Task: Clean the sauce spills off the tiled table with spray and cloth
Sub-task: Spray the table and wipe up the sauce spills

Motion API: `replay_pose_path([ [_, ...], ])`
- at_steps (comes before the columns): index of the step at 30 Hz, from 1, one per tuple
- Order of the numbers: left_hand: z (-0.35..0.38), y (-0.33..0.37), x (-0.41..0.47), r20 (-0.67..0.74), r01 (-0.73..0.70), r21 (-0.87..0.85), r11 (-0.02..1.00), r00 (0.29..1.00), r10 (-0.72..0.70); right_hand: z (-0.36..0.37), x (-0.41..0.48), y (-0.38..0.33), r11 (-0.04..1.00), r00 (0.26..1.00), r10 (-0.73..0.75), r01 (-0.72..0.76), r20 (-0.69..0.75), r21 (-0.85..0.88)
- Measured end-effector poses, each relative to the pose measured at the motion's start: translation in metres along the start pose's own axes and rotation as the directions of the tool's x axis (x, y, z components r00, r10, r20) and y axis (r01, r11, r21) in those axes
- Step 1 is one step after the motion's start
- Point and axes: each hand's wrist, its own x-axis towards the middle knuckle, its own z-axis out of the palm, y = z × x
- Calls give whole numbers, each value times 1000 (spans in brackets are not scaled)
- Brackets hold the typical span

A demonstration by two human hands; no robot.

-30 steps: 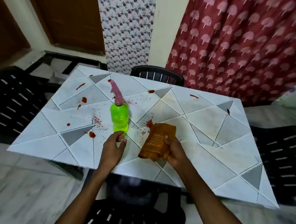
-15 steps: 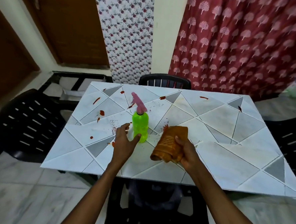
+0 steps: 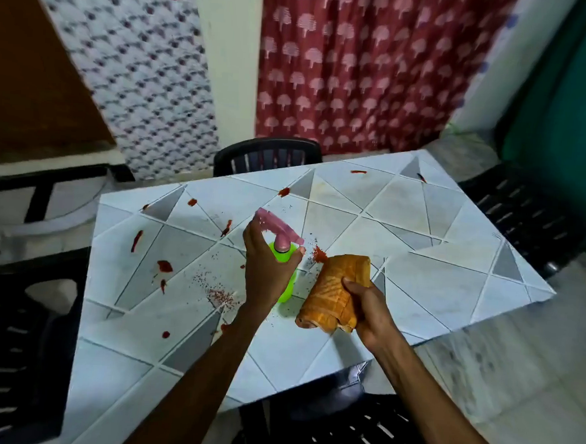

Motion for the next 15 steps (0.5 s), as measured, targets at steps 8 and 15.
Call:
replay_pose_path([
  [8,-9,-3,24,145,-65,-123,990,986,82,2,-14,16,997,989,-50,57,-140,46],
  [15,7,1,21,320,-208,-118,971,918,236,-26,-23,14,985,971,-36,75,-236,158],
])
